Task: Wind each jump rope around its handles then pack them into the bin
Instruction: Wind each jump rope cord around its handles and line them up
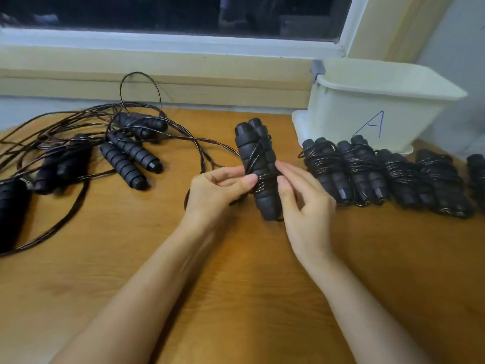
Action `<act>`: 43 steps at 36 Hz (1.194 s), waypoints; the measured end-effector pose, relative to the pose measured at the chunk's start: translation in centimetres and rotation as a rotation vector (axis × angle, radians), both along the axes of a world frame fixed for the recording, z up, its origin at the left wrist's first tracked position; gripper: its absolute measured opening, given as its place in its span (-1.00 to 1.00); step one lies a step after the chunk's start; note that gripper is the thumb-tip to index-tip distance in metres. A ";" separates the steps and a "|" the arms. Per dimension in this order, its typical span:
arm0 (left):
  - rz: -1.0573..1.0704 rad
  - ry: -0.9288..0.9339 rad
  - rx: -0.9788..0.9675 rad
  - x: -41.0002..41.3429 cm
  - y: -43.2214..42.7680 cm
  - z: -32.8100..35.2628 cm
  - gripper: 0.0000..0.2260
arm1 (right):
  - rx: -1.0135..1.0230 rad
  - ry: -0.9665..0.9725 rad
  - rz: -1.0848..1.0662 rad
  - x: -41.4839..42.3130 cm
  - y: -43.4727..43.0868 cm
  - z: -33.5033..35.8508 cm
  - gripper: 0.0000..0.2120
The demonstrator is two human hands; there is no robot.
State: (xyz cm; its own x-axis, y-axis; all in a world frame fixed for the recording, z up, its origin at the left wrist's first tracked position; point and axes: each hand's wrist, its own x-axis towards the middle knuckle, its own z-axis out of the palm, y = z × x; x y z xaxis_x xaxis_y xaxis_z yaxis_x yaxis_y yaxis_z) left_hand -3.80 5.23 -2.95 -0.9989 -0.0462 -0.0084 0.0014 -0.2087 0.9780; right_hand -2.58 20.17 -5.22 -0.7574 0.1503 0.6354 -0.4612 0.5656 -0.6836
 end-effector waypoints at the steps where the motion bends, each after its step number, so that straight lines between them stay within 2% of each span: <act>1: 0.015 0.004 -0.008 0.0 -0.1 0.0 -0.63 | 0.058 -0.022 0.007 0.2 -0.1 0.1 -0.64; 6: 0.026 0.063 -0.031 0.4 -0.1 0.2 -0.70 | 0.382 -0.094 -0.055 0.9 -0.7 0.1 -0.28; 9: -0.003 0.115 -0.075 0.7 0.2 0.2 -0.69 | 0.454 -0.072 -0.156 0.8 -0.8 0.1 -0.14; 12: -0.045 0.177 -0.109 0.7 0.4 0.1 -0.77 | 0.487 -0.002 -0.218 0.6 -0.6 0.1 -0.17; 16: -0.098 0.253 -0.188 0.6 0.3 -0.1 -0.76 | 0.496 0.069 -0.203 0.7 -0.2 0.4 -0.19; 22: -0.089 0.337 -0.449 0.3 -0.2 -0.4 -0.69 | 0.603 0.111 -0.202 0.6 0.5 0.3 -0.41; 26: -0.023 0.316 -0.351 0.4 -0.2 -0.5 -0.75 | 0.446 0.047 -0.105 0.7 0.4 -0.2 -0.47; 31: 0.031 0.209 -0.226 0.2 -0.3 -0.6 -0.80 | 0.196 0.021 0.005 1.2 -0.2 -0.4 -0.45; 33: 0.042 0.191 -0.197 0.1 -0.3 -0.8 -0.76 | 0.123 -0.019 0.046 1.4 -0.3 -0.4 -0.44; 39: -0.010 0.128 -0.188 -0.2 -0.3 -1.0 -0.38 | -0.154 -0.149 0.286 1.3 -0.4 -0.7 -0.45; 43: -0.138 0.129 -0.101 0.2 -0.1 -0.5 -0.52 | -0.265 -0.178 0.386 1.3 -0.3 -0.7 -0.45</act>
State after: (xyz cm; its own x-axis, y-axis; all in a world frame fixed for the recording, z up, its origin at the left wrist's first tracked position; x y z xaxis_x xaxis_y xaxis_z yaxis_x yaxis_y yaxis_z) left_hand -3.62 5.17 -3.46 -0.9883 0.0967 0.1179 0.1064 -0.1170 0.9874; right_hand -1.32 19.82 -5.94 -0.8826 -0.0238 0.4695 -0.4662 0.1728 -0.8676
